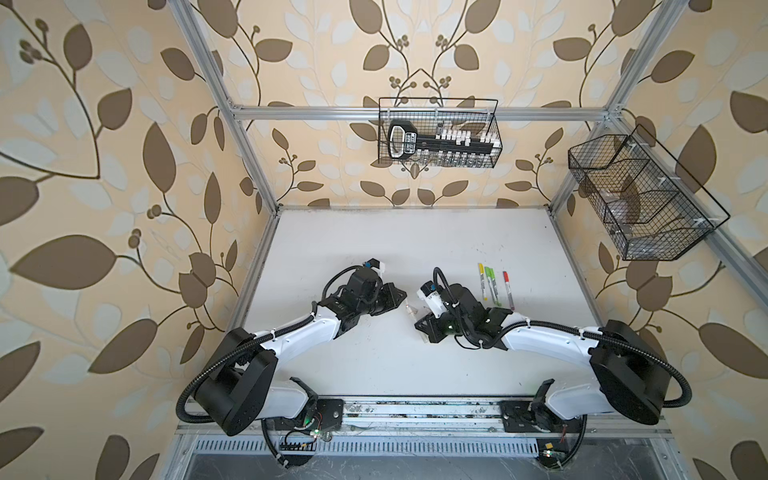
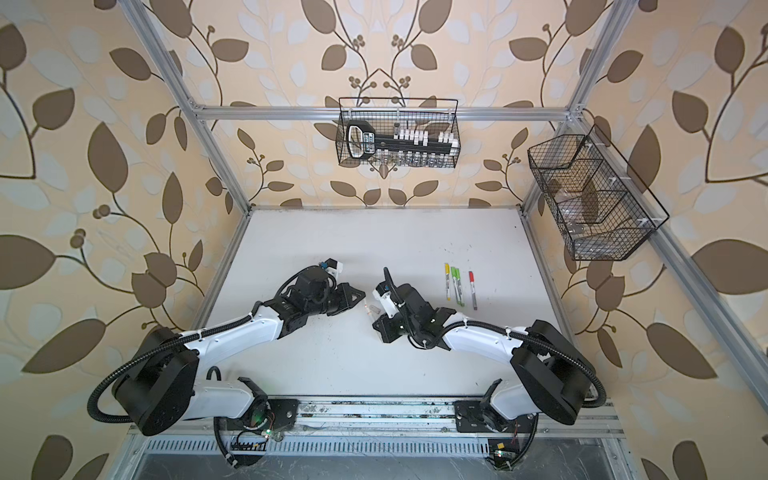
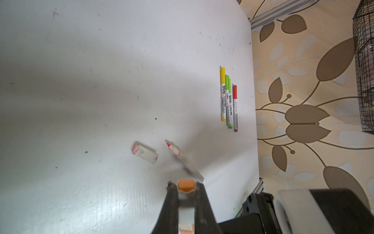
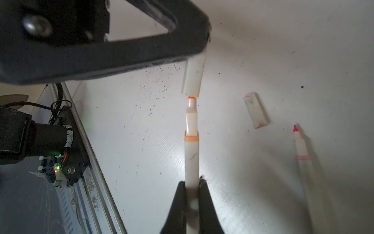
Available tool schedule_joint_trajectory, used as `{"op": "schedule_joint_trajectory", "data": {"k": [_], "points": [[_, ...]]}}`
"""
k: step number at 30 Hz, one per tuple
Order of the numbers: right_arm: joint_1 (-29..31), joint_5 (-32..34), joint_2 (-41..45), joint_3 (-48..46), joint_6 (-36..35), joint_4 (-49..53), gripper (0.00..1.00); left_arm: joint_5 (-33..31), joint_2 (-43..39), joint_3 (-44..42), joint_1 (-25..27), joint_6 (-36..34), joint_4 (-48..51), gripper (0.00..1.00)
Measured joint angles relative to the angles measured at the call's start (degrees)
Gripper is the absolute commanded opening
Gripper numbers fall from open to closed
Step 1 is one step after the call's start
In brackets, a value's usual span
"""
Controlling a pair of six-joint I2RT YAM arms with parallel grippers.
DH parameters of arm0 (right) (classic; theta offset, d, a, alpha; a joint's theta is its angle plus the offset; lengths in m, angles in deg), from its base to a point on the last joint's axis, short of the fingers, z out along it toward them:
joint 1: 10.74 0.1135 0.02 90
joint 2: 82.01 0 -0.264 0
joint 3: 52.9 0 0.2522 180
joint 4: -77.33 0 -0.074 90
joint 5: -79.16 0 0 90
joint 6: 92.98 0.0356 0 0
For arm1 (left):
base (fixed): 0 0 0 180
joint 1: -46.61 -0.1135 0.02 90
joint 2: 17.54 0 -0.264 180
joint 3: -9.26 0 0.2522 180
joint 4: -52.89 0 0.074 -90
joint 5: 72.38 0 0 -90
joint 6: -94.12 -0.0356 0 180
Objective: Insert the pens into the pen caps
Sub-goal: 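Lower the white cap onto the orange marker tip held by the right gripper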
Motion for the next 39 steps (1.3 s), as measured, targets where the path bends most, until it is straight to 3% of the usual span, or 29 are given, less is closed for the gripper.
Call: {"op": "schedule_joint_trajectory", "data": {"k": [19, 39], "points": [[-0.66, -0.02, -0.09, 1.51, -0.46, 2.10, 0.00, 2.36, 0.74, 0.02, 0.09, -1.99, -0.20, 0.00], [0.52, 6.29, -0.35, 2.27, -0.44, 3.39, 0.00, -2.82, 2.32, 3.17, 2.64, -2.73, 2.80, 0.00]]}}
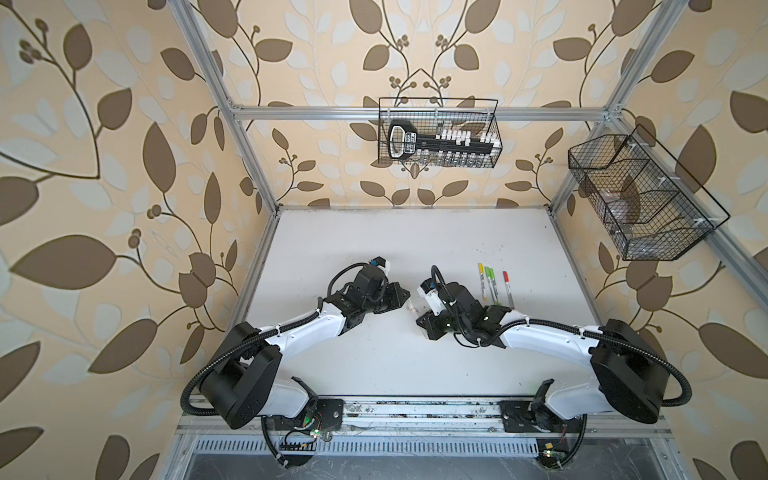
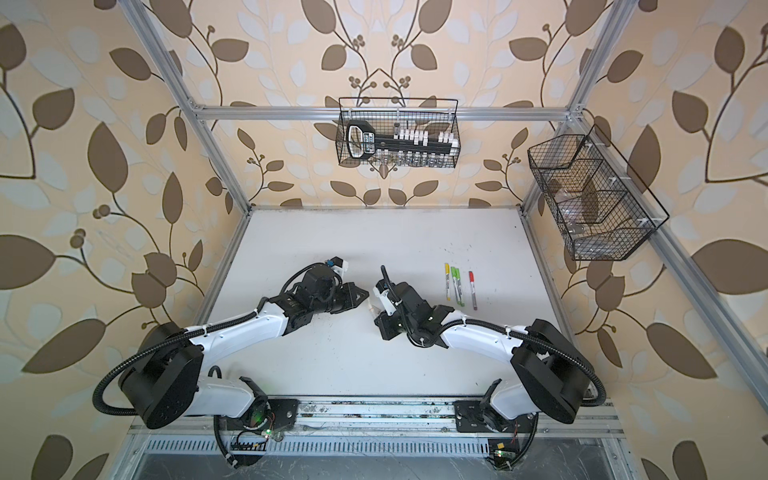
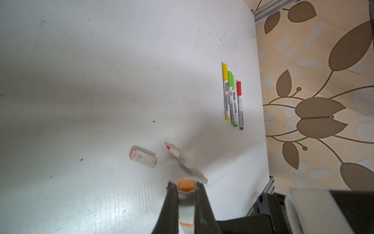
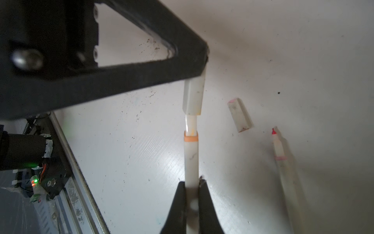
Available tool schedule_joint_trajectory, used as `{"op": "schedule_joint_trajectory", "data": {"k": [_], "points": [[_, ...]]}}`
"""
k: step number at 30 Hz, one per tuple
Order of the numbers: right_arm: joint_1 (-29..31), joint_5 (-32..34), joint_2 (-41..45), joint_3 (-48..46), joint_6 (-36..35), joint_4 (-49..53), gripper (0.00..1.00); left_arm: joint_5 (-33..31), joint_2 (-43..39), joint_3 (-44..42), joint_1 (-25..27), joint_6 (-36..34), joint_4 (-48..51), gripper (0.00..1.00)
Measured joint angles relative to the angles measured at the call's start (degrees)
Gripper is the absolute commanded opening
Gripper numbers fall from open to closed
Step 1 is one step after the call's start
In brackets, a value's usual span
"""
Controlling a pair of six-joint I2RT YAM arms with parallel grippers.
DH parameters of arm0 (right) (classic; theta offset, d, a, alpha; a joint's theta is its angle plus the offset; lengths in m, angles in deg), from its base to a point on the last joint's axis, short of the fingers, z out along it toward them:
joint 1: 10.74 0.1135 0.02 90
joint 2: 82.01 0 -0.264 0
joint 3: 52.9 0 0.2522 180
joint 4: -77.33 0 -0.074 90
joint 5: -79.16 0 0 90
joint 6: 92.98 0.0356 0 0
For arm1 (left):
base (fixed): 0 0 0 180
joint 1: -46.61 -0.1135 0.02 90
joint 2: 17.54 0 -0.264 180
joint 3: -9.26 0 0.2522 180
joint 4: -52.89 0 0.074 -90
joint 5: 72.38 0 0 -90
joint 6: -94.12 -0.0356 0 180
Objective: Insert the pens into the pen caps
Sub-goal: 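Lower the white cap onto the orange marker tip held by the right gripper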
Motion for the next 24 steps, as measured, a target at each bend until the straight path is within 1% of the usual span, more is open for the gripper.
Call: {"op": "schedule_joint_trajectory", "data": {"k": [6, 14, 24], "points": [[0.09, 1.60, 0.00, 0.28, 0.07, 0.24, 0.00, -0.81, 0.00, 1.01, 0.11, 0.39, 1.29, 0.00], [0.00, 1.55, 0.46, 0.28, 0.87, 0.00, 0.00, -1.01, 0.00, 1.27, 0.13, 1.64, 1.27, 0.00], [-0.61, 1.22, 1.42, 0.28, -1.29, 1.03, 0.00, -0.74, 0.57, 3.76, 0.48, -0.39, 4.68, 0.00]]}}
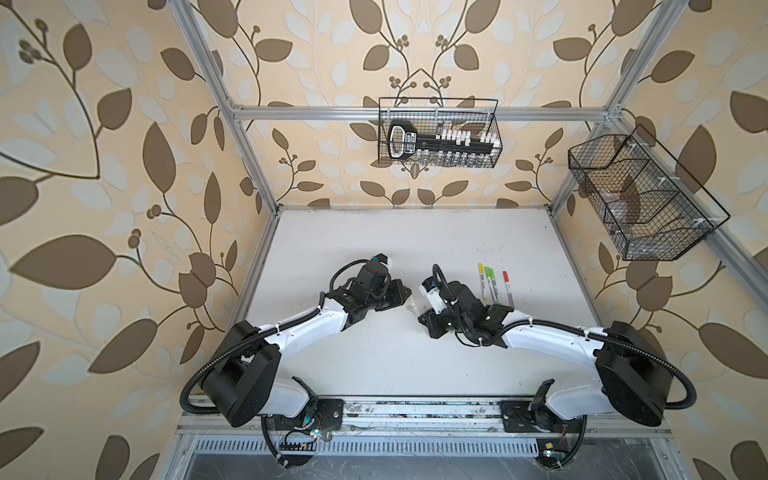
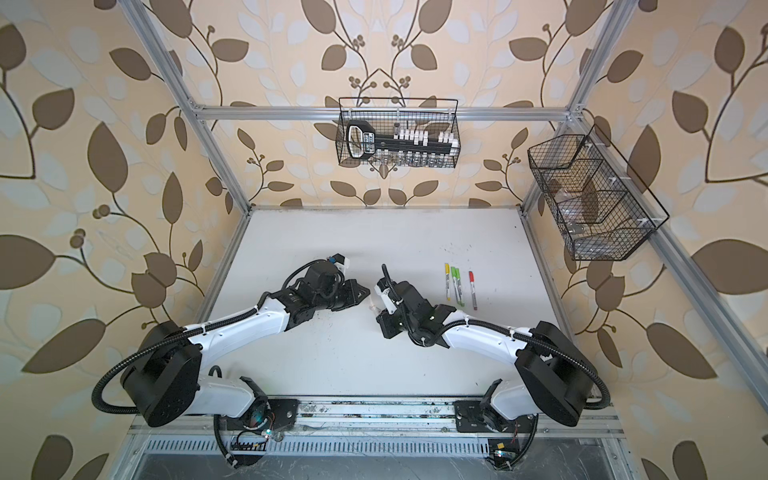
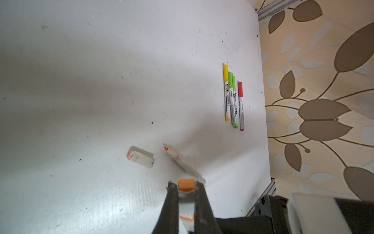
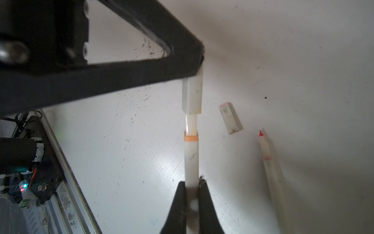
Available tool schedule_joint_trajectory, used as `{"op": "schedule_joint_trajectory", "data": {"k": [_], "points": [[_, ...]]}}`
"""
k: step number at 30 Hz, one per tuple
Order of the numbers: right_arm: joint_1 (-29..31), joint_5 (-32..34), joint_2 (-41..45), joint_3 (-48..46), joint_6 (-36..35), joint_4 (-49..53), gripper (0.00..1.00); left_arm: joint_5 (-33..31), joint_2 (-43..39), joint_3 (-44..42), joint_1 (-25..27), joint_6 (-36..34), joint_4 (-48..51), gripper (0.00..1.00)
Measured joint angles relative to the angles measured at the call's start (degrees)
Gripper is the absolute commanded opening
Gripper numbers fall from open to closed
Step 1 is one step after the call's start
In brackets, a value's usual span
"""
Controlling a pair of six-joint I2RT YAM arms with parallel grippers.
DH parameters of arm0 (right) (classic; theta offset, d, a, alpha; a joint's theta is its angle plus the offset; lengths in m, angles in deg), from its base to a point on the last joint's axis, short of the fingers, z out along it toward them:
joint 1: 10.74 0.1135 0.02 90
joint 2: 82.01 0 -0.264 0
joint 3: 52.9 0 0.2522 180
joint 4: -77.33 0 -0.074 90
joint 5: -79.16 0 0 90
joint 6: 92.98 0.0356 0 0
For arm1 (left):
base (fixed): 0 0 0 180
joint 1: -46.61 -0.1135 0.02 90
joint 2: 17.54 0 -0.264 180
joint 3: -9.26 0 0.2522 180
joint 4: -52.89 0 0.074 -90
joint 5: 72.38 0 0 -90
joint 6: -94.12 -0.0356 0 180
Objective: Insert the pens into the pen caps
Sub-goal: 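Lower the white cap onto the orange marker tip held by the right gripper, then push the cap down onto the marker with the left gripper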
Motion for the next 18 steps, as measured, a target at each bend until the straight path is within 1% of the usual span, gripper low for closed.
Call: {"op": "schedule_joint_trajectory", "data": {"k": [5, 11, 18], "points": [[-2.05, -3.52, 0.85, -0.07, 0.33, -0.17, 0.00, 0.28, -1.07, -0.35, 0.00, -1.53, -1.27, 0.00], [-4.52, -9.42, 3.78, -1.53, 2.27, -3.87, 0.00, 1.05, -4.57, -1.51, 0.02, -4.11, -3.69, 0.00], [-5.29, -11.87, 4.81, -3.45, 2.82, -6.51, 0.00, 3.72, -4.66, -2.21, 0.46, -4.72, -5.33, 0.00]]}}
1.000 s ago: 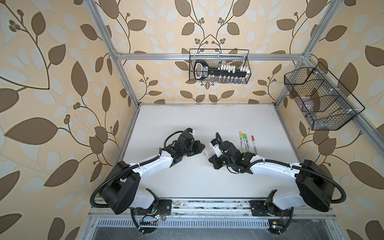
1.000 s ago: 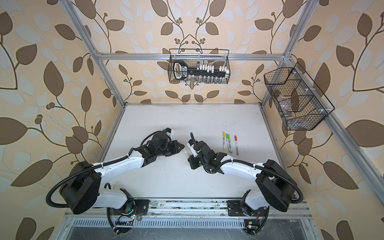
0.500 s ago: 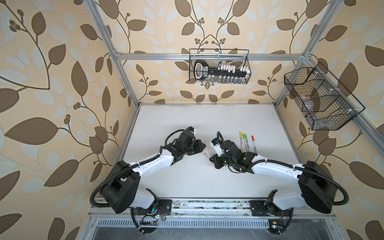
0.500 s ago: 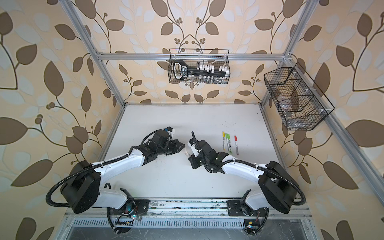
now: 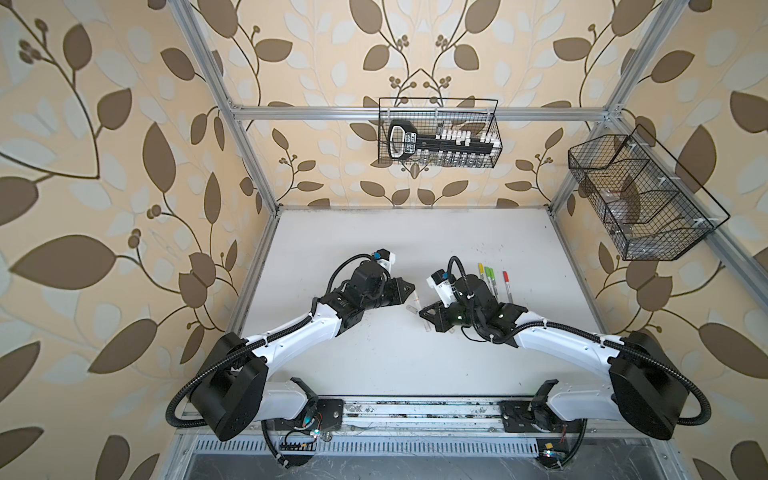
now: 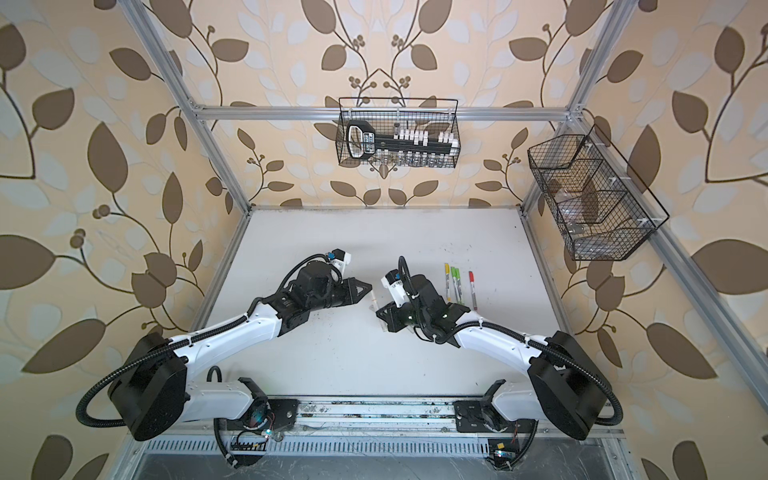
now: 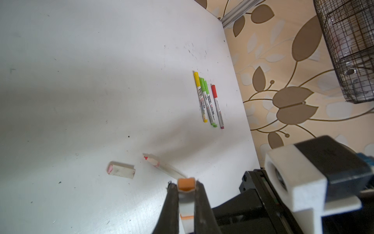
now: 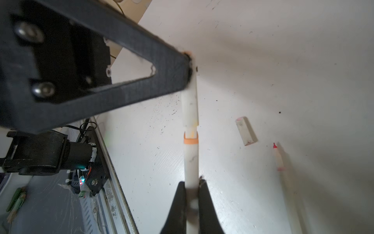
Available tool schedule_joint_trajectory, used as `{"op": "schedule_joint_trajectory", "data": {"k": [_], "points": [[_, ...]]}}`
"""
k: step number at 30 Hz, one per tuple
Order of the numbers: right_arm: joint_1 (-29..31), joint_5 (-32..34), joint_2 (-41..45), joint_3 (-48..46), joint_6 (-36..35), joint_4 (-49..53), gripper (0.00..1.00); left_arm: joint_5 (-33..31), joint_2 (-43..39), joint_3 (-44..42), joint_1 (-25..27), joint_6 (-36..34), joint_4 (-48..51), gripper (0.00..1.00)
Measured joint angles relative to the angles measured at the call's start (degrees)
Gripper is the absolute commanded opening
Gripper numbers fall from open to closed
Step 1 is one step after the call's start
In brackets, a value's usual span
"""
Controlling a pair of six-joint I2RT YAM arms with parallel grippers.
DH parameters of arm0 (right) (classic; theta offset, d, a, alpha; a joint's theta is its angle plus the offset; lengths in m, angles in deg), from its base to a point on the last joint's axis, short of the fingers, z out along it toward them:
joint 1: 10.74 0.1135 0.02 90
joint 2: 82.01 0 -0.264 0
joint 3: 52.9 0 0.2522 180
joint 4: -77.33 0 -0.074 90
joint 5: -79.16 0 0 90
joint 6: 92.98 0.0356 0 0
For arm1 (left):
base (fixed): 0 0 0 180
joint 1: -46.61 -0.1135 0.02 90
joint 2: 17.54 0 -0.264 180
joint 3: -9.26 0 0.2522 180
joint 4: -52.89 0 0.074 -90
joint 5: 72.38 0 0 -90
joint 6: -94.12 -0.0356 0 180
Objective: Insert the pens into the pen caps
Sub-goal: 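Push the cap down onto the marker with the left gripper, then open the left gripper while the right gripper carries the marker to the others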
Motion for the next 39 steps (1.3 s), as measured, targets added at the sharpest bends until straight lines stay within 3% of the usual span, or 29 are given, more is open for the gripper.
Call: {"op": "schedule_joint_trajectory", "data": {"k": [18, 23, 31, 36, 39], "points": [[-1.95, -1.18, 2.80, -1.29, -1.53, 1.01, 0.00, 2.12, 1.55, 0.98, 1.33, -1.73, -2.58, 0.02], [-2.10, -1.44, 2.80, -0.76, -2.54, 2.32, 0.00, 2.10, 1.60, 2.38, 1.44, -2.54, -0.28, 0.20], [-2.38, -0.76, 2.82, -0.04, -2.60, 0.20, 0.00, 5.25, 1.29, 3.82, 2.36, -3.26, 5.33, 0.77], [-2.14, -0.66, 2.89, -0.04, -2.56, 0.76, 0.00, 4.79, -2.73, 3.82, -0.20, -3.21, 7.96, 0.98], [-2.67, -0.07, 2.89, -0.04, -2.43, 1.90, 0.00, 3.74, -6.47, 3.85, -1.46, -3.93, 10.08, 0.99]]}}
